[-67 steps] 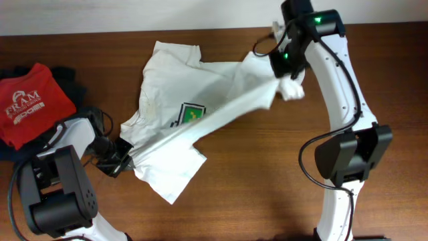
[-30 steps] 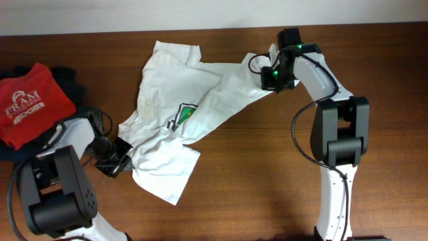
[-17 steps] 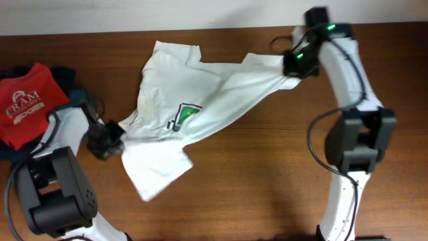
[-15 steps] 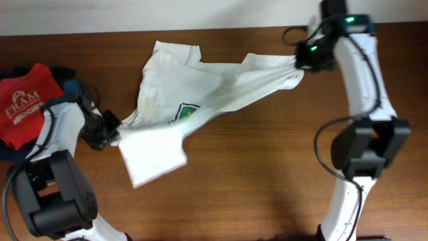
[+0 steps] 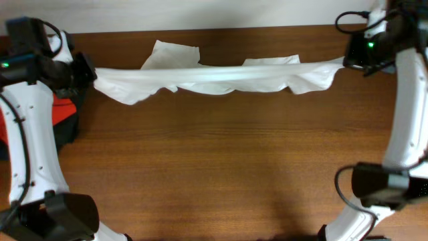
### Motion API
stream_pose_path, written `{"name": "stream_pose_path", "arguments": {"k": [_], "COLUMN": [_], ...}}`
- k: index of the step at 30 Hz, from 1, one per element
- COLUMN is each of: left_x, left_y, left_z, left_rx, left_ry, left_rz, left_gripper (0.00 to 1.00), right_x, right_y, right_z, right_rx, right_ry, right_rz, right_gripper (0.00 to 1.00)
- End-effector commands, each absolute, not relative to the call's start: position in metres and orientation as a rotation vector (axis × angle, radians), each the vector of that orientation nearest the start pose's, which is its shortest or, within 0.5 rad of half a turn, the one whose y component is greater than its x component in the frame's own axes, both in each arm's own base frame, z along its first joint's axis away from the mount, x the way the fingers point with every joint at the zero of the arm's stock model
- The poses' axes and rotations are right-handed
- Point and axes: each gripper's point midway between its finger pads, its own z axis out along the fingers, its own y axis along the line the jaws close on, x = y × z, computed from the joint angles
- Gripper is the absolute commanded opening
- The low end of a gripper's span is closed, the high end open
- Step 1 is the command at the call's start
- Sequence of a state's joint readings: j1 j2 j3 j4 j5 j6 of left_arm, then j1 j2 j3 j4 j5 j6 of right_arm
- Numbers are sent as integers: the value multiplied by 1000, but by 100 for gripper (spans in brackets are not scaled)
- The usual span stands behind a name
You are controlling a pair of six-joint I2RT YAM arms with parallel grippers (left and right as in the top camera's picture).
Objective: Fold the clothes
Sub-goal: 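Lift the T-shirt with both grippers and stretch it apart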
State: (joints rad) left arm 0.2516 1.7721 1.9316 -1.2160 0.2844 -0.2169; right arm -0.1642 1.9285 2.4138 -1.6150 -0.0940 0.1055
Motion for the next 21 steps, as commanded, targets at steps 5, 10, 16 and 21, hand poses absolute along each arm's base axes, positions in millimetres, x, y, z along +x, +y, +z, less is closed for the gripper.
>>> {"name": "stream_pose_path", "arguments": {"k": [5, 10, 16, 21], "left_x": [394, 364, 340, 356], "left_y": [65, 62, 70, 69], "left_z": [391, 476, 539, 527], "left_rx": [-350, -278, -249, -238], "left_ry": [2271, 2042, 1829, 1862], "left_rz": [-226, -163, -97, -133], "left_gripper": [0, 0, 0, 0], "right_x": [350, 314, 291, 327], "right_y": [-71, -81, -88, -93], "right_z": [402, 475, 532, 508], "right_rx": [339, 356, 332, 331], "right_ry": [2390, 2113, 1888, 1966], "right_rz": [-72, -186, -279, -274], "right_gripper": [4, 4, 4, 4]}}
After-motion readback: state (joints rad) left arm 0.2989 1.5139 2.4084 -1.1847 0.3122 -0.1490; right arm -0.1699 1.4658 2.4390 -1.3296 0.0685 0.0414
